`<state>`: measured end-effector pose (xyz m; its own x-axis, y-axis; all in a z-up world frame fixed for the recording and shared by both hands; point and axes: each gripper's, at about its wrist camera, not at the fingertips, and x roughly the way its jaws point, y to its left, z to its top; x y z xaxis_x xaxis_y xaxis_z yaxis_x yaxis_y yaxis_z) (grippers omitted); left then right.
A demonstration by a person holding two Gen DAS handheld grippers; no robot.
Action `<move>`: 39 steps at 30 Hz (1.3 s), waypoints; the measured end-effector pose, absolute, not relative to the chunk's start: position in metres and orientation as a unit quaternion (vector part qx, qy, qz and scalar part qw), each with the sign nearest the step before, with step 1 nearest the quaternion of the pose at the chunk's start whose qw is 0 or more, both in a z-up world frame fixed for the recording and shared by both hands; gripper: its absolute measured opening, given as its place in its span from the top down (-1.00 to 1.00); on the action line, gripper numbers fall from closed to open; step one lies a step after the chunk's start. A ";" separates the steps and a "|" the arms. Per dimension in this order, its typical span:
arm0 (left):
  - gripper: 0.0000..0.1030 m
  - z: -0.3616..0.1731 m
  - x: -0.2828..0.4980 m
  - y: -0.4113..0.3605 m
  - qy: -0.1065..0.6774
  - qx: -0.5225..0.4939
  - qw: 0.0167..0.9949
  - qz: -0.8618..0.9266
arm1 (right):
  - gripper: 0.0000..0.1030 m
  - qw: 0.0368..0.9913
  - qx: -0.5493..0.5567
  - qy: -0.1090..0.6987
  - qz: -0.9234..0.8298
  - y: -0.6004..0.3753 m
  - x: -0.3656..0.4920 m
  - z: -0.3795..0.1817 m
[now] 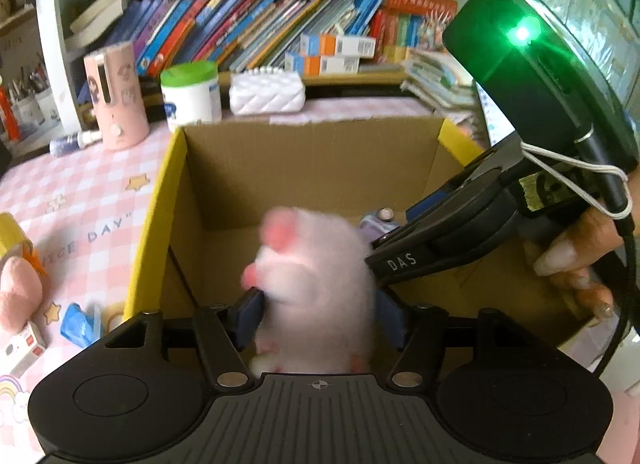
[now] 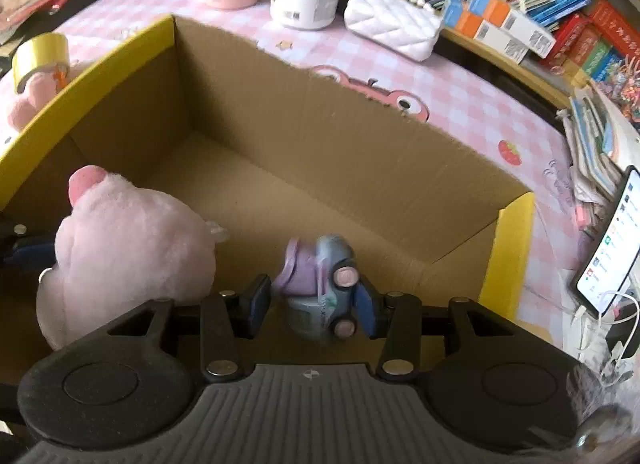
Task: Organize objects
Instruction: 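Withdraw both open tools from the yellow box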
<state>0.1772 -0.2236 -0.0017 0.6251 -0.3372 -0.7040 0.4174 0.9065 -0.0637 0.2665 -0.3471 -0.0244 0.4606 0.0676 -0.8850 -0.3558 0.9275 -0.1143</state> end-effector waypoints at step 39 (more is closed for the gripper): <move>-0.84 0.014 0.057 -0.080 0.330 -0.007 0.934 -0.140 | -0.55 0.929 0.025 0.344 -0.136 -0.286 0.045 0.004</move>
<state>0.0566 -0.0797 0.0135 0.7432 -0.2670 -0.6135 0.2573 0.9605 -0.1063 0.0452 -0.2865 0.0041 0.7264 -0.2346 -0.6460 0.2695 0.9619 -0.0463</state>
